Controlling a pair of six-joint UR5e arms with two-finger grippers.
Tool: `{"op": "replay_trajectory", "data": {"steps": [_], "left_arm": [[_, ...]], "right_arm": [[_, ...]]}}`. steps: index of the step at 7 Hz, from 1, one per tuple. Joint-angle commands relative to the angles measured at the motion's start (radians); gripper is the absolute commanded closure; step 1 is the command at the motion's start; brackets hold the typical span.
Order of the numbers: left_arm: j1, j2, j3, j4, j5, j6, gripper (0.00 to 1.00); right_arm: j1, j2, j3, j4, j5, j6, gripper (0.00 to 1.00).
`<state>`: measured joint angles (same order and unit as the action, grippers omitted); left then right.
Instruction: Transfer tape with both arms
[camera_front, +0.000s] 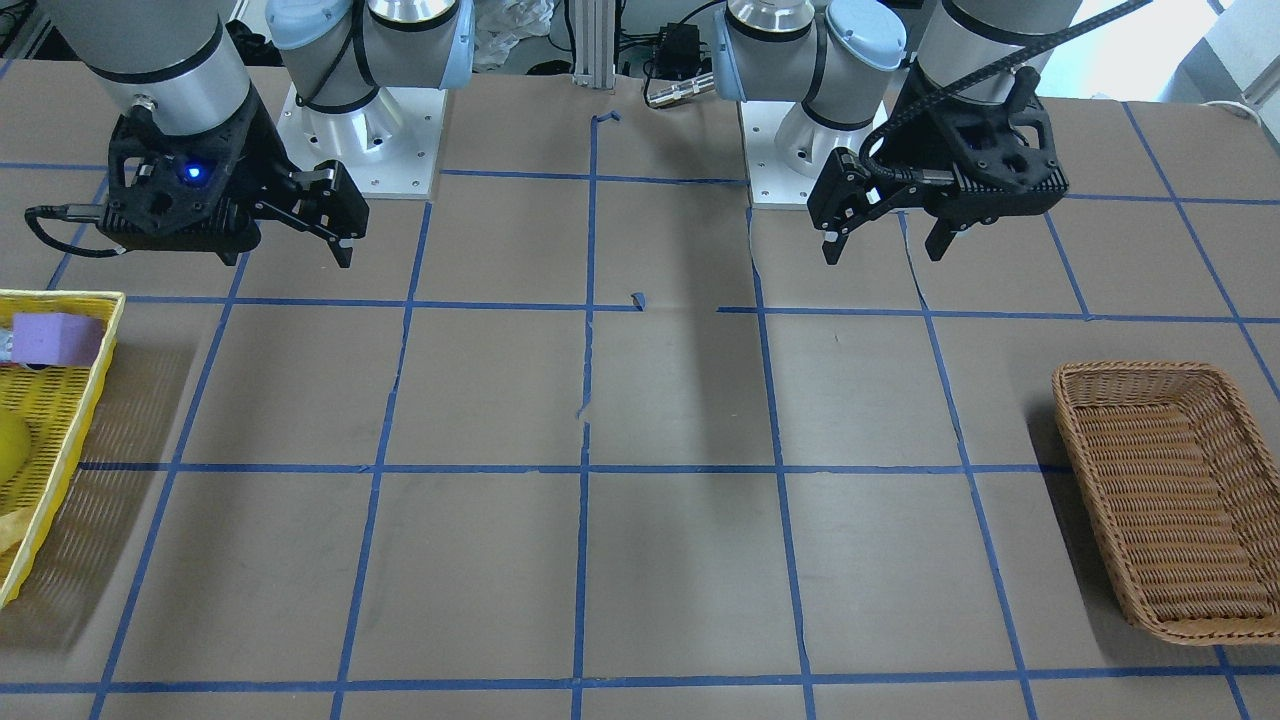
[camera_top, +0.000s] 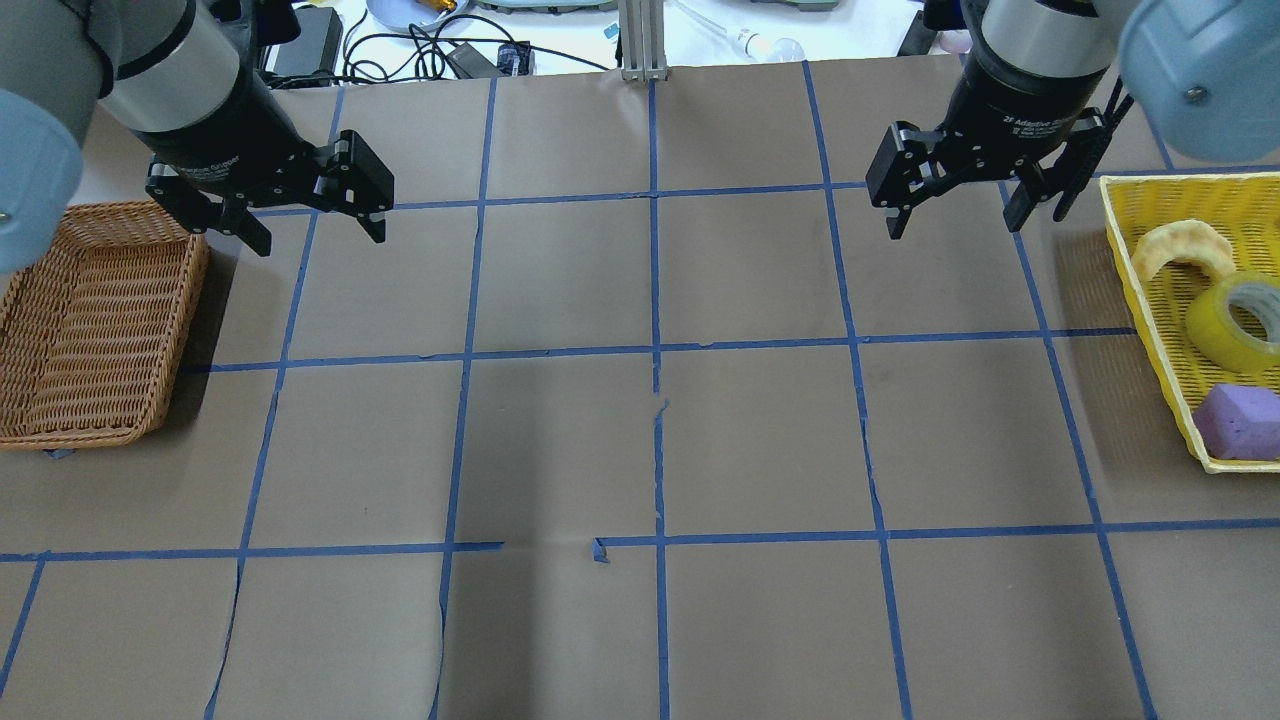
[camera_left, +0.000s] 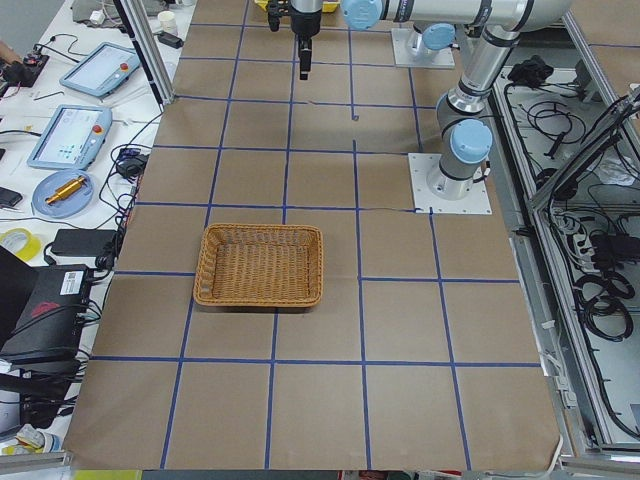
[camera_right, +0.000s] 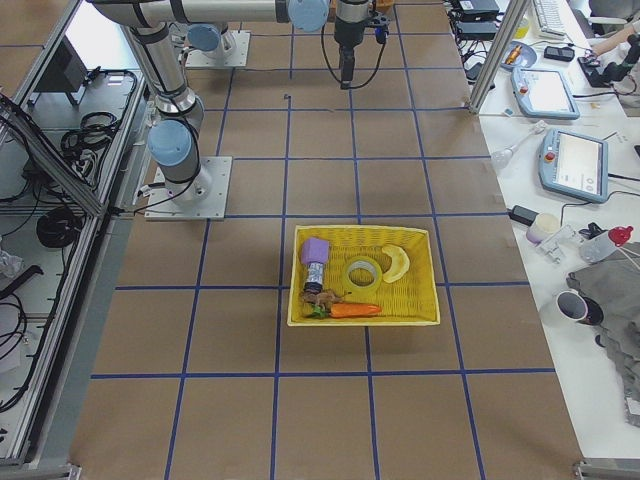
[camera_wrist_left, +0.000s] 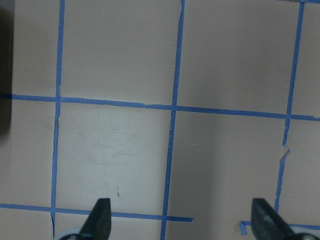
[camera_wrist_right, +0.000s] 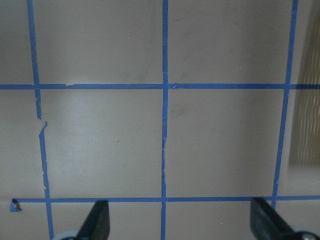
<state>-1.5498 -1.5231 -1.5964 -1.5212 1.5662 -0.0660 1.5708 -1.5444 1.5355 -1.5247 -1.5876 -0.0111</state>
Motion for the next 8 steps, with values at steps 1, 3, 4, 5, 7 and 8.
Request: {"op": "replay_trajectory", "data": {"steps": [1, 3, 4, 5, 7, 8], "left_arm": [[0.001, 0.000, 0.001, 0.000, 0.002, 0.000, 0.00], [0.001, 0.000, 0.001, 0.000, 0.002, 0.000, 0.00], [0.001, 0.000, 0.001, 0.000, 0.002, 0.000, 0.00], [0.001, 0.000, 0.001, 0.000, 0.002, 0.000, 0.00], [0.001, 0.000, 0.001, 0.000, 0.000, 0.000, 0.00], [0.001, 0.000, 0.001, 0.000, -0.001, 0.000, 0.00]], "right_arm": [[0.000, 0.000, 0.000, -0.008, 0.001, 0.000, 0.00], [0.000, -0.002, 0.002, -0.003, 0.001, 0.003, 0.00], [0.000, -0.002, 0.002, -0.003, 0.000, 0.003, 0.00], [0.000, -0.006, 0.002, 0.004, -0.005, 0.011, 0.00], [0.000, -0.008, 0.008, 0.005, -0.014, 0.004, 0.00], [0.000, -0.008, 0.008, 0.005, -0.012, 0.002, 0.00]]}}
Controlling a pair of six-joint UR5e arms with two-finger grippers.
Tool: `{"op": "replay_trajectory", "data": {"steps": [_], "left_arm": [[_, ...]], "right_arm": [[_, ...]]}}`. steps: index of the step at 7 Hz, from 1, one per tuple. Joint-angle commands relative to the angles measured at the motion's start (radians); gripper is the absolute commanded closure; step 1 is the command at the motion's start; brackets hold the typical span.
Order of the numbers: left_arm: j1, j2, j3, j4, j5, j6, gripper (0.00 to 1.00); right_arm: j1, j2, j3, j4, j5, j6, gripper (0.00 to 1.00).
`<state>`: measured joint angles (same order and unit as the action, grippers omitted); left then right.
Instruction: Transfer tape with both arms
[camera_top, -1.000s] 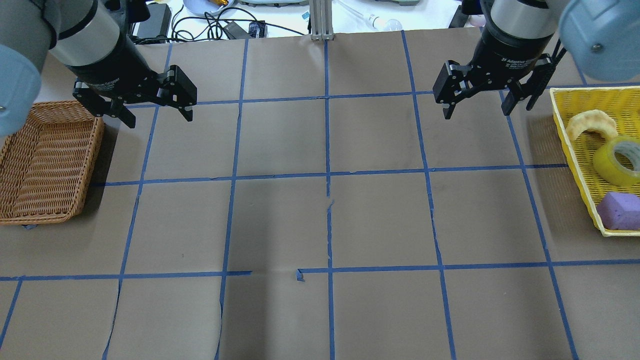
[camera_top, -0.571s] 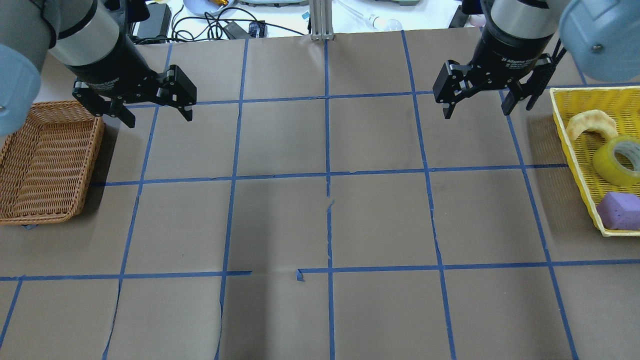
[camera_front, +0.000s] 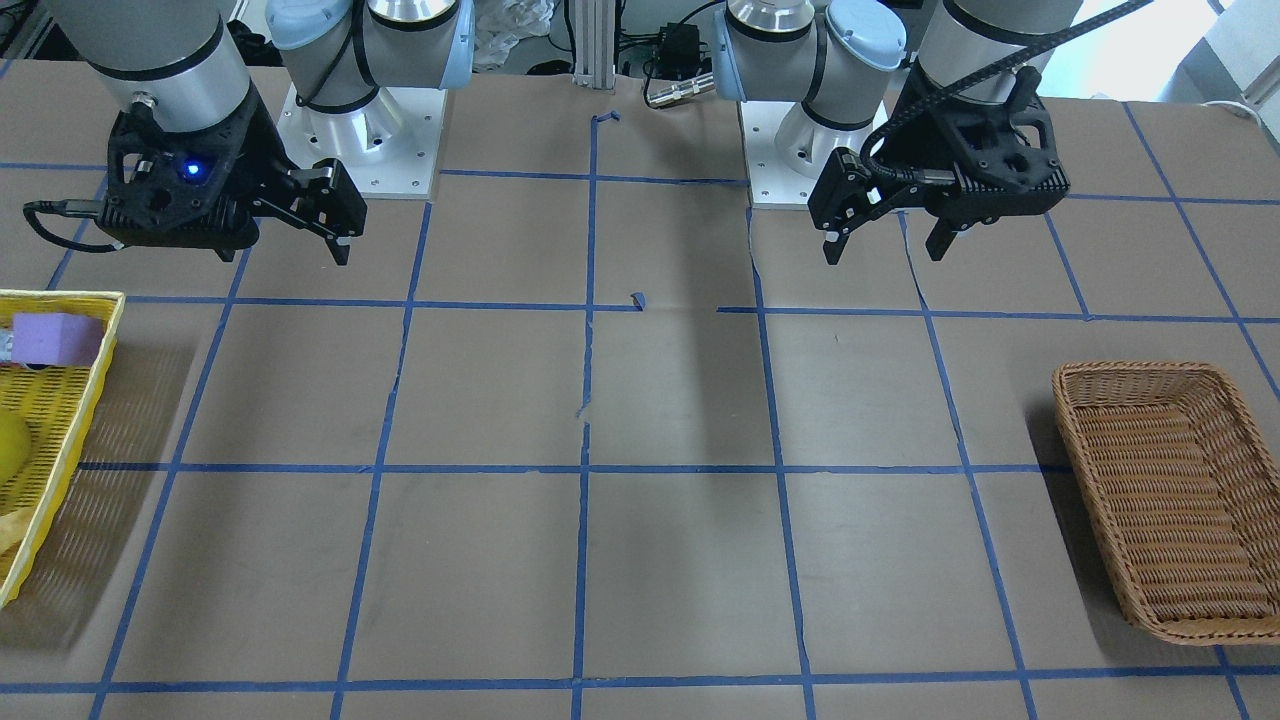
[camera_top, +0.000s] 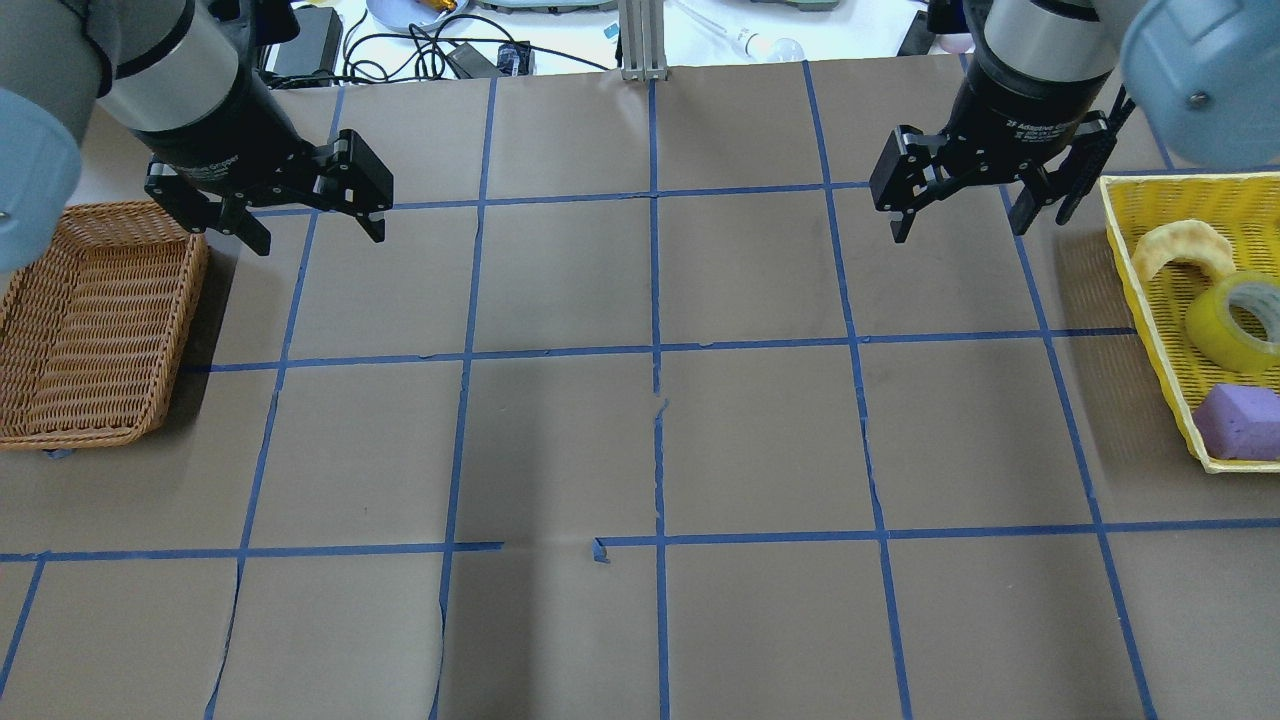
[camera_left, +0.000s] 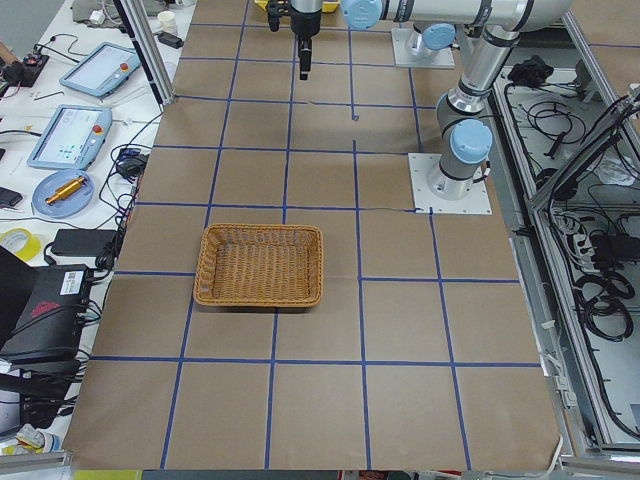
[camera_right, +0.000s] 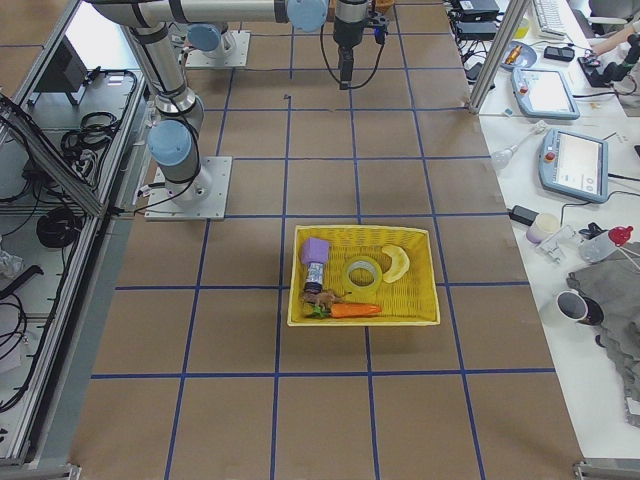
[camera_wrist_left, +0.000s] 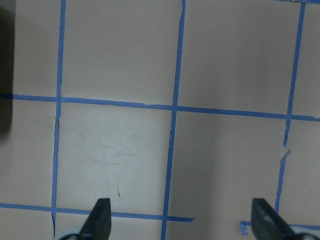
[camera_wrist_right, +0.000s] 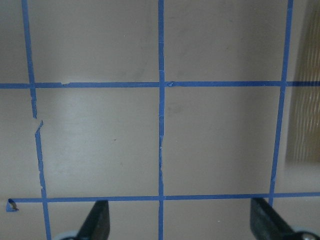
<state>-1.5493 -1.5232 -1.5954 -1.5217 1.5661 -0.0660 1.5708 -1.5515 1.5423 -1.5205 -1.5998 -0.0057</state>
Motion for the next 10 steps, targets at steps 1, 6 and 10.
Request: {"op": "replay_trajectory", "data": {"steps": [1, 6, 10], "left_arm": [[0.000, 0.000, 0.000, 0.000, 0.000, 0.000, 0.00], [0.000, 0.000, -0.002, 0.002, 0.000, 0.000, 0.00], [0.000, 0.000, -0.002, 0.000, 0.000, 0.000, 0.00]], "right_arm": [[0.000, -0.001, 0.001, 0.000, -0.003, -0.007, 0.00], [-0.008, 0.002, 0.001, 0.002, -0.005, -0.007, 0.00], [-0.008, 0.008, 0.005, -0.001, 0.009, -0.004, 0.00]]}}
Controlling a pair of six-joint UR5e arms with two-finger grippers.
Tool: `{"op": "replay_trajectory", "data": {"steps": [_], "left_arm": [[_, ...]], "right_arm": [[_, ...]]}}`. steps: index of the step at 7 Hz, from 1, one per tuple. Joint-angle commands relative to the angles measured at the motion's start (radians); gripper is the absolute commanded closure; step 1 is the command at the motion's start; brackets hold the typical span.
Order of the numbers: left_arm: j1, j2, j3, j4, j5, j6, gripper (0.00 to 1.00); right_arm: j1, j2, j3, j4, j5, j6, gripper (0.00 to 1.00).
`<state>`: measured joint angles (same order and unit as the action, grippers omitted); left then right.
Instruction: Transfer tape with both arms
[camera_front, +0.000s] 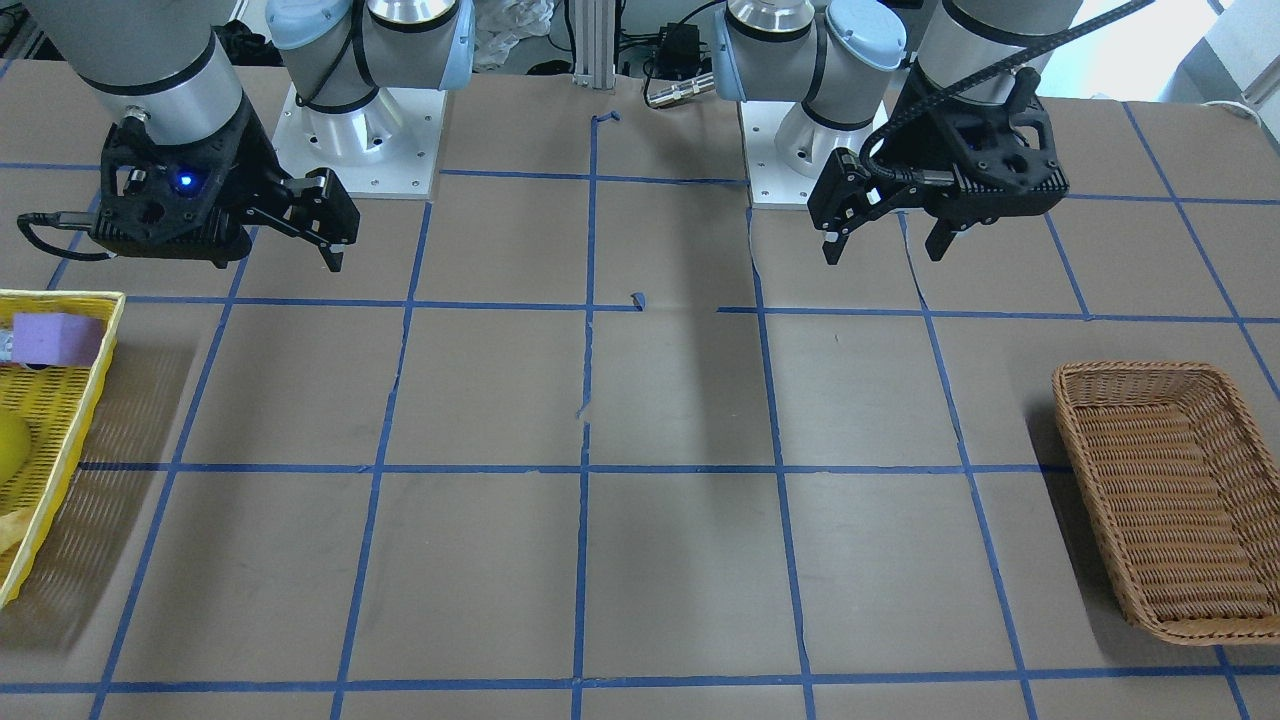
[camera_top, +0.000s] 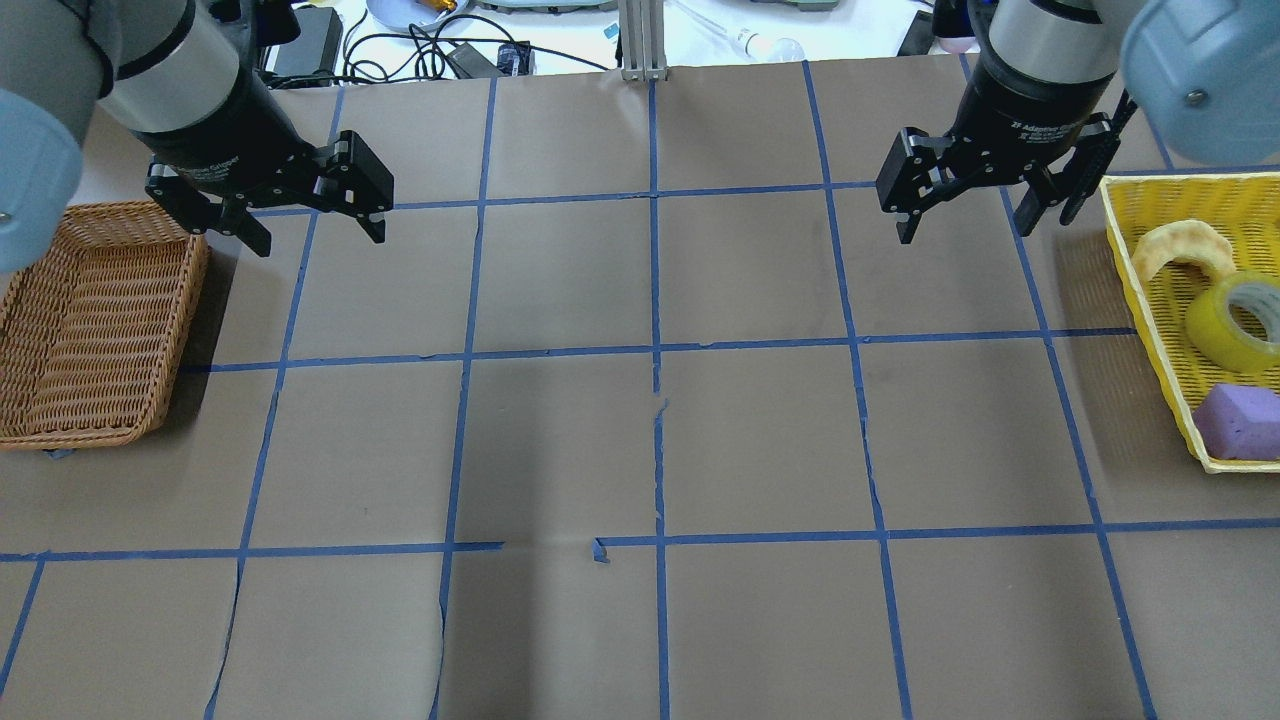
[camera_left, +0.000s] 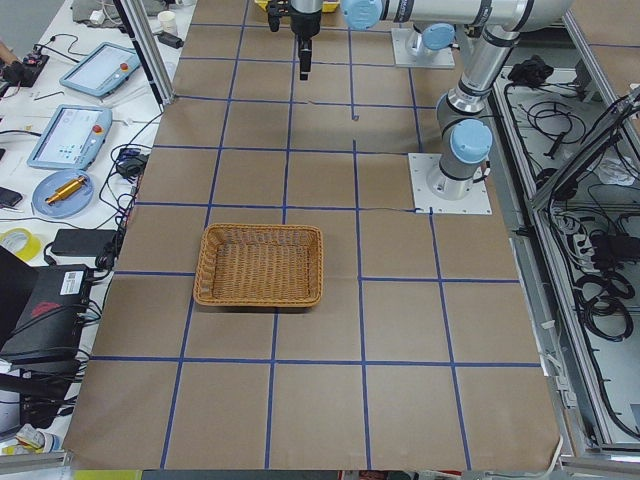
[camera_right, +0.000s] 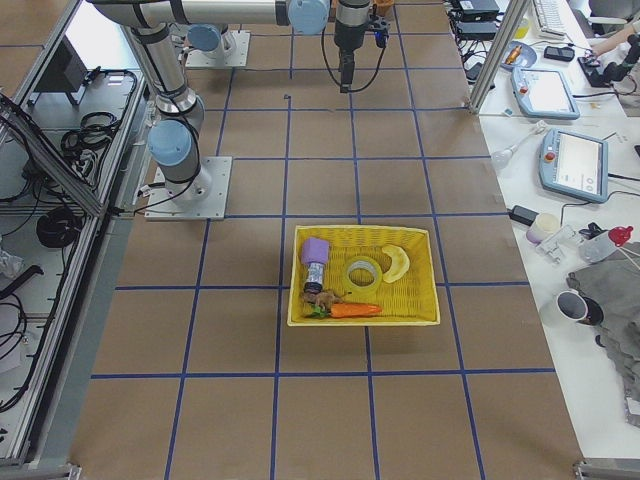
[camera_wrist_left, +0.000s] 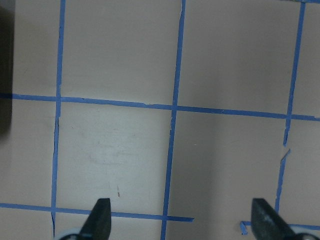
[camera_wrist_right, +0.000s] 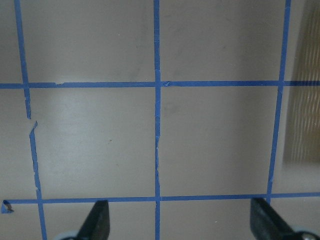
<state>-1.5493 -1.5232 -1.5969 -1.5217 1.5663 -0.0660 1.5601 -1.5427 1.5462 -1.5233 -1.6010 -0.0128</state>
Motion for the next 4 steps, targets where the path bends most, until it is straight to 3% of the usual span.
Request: {"op": "replay_trajectory", "data": {"steps": [1, 4], "left_arm": [[0.000, 0.000, 0.000, 0.000, 0.000, 0.000, 0.00], [0.000, 0.000, 0.002, 0.001, 0.000, 0.000, 0.00]], "right_arm": [[0.003, 0.001, 0.002, 0.005, -0.003, 0.014, 0.00], [-0.081, 0.045, 0.000, -0.032, -0.002, -0.001, 0.00]]}}
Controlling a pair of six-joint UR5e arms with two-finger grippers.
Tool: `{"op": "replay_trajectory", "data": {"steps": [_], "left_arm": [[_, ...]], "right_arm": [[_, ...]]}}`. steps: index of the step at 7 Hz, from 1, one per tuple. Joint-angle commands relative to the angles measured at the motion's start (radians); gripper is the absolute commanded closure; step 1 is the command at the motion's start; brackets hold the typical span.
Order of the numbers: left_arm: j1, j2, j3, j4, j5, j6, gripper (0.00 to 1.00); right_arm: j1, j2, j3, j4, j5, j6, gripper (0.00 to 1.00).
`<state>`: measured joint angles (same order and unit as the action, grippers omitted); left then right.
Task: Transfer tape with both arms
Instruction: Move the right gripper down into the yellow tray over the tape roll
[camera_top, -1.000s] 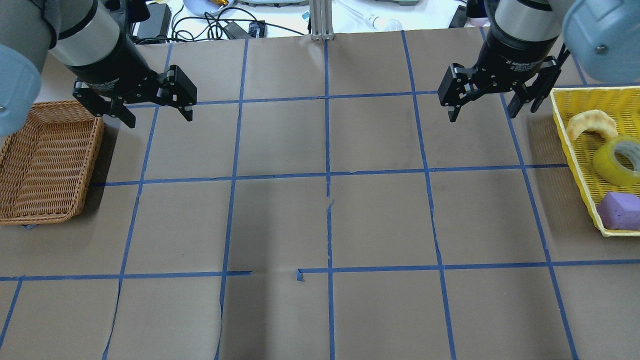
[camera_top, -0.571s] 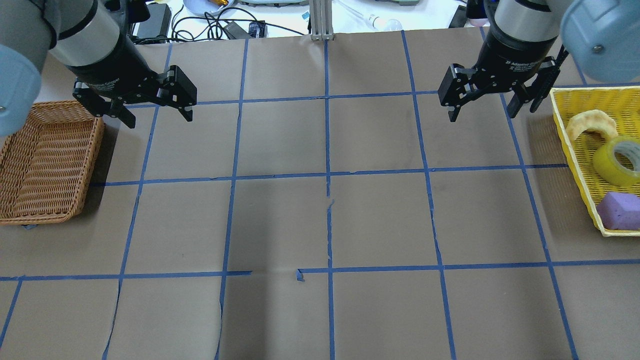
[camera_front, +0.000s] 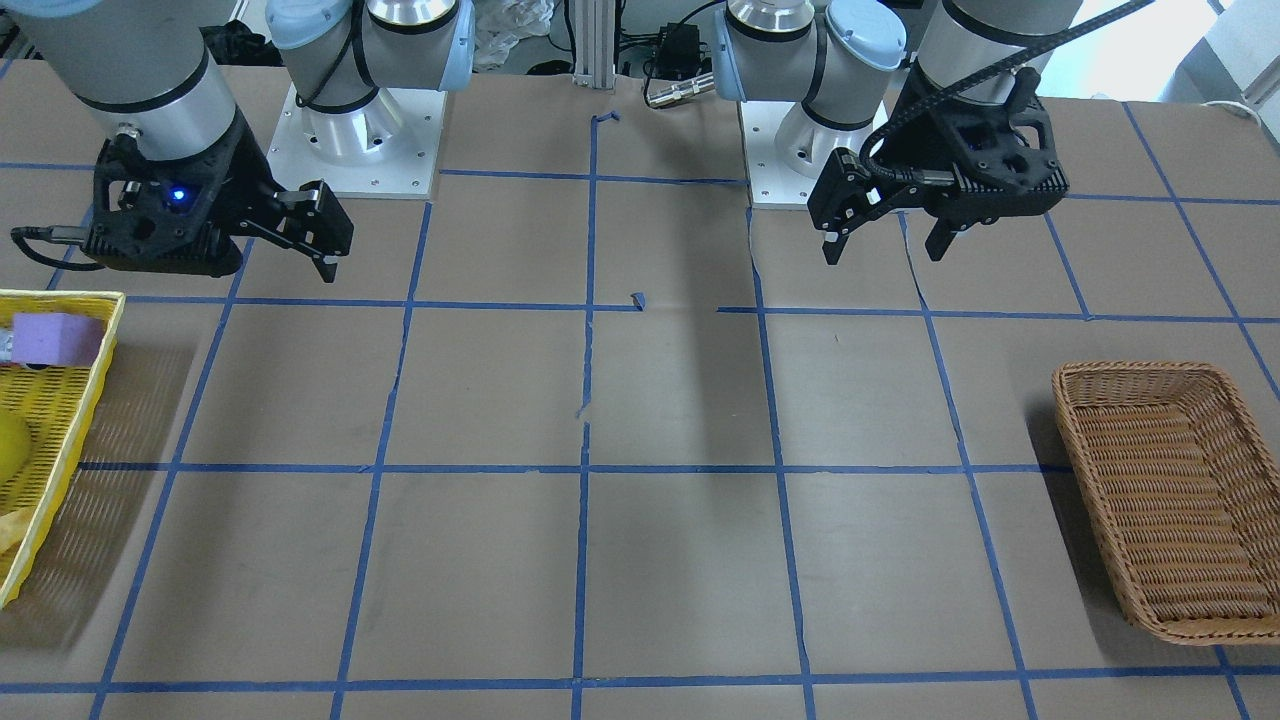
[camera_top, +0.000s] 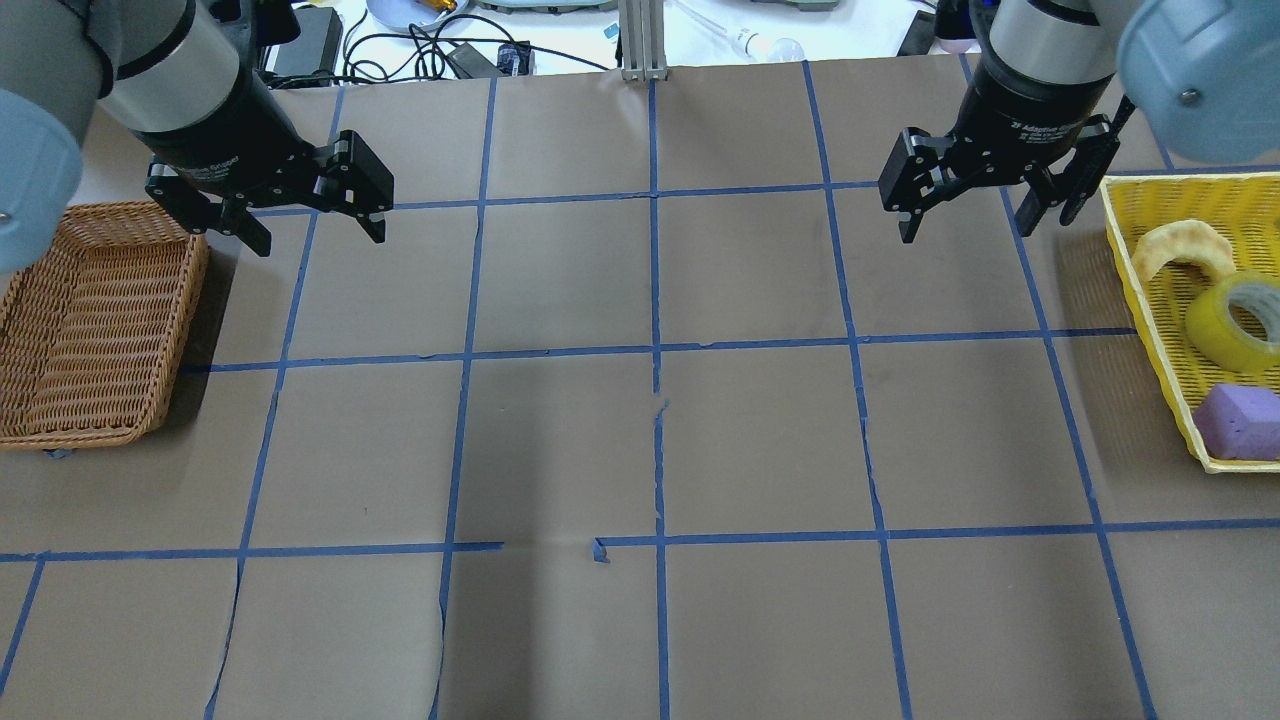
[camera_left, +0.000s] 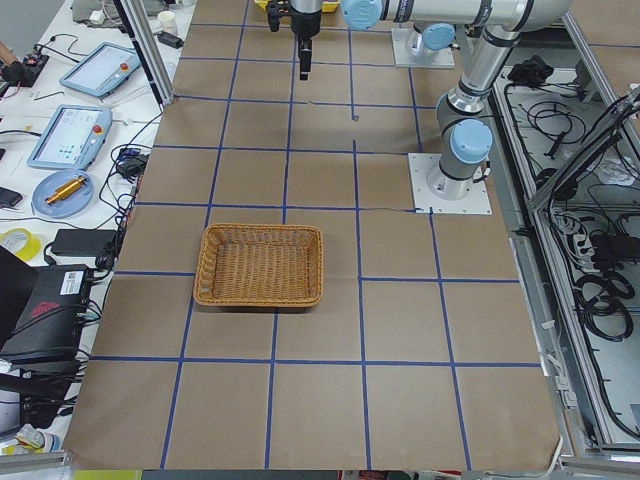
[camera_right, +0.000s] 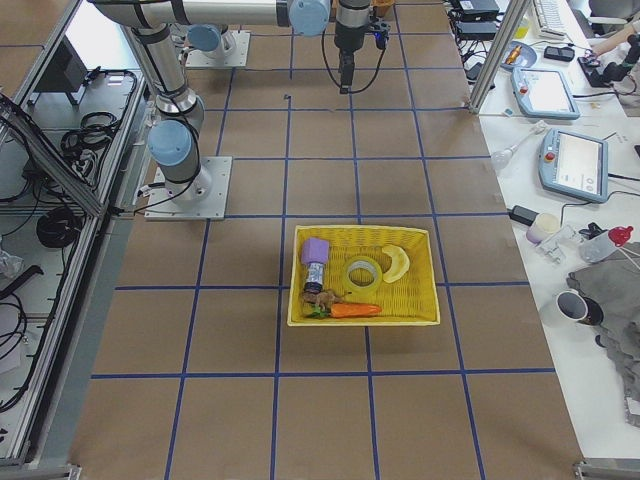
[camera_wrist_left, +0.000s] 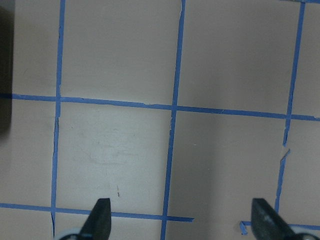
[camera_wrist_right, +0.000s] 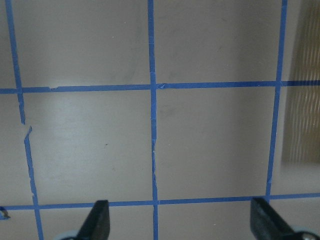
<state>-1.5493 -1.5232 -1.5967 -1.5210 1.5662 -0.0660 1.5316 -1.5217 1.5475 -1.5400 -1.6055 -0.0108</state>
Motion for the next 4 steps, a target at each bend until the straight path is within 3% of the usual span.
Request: {"op": "replay_trajectory", "data": {"steps": [1, 3, 4], "left_arm": [[0.000, 0.000, 0.000, 0.001, 0.000, 0.000, 0.00], [0.002, 0.000, 0.000, 0.001, 0.000, 0.000, 0.00], [0.000, 0.000, 0.000, 0.001, 0.002, 0.000, 0.00]], "right_arm": [[-0.144, 0.032, 0.000, -0.025, 0.002, -0.077, 0.00], [-0.398, 0.119, 0.000, -0.044, 0.016, -0.311, 0.00], [-0.460, 0.199, 0.000, -0.219, 0.003, -0.387, 0.00]]}}
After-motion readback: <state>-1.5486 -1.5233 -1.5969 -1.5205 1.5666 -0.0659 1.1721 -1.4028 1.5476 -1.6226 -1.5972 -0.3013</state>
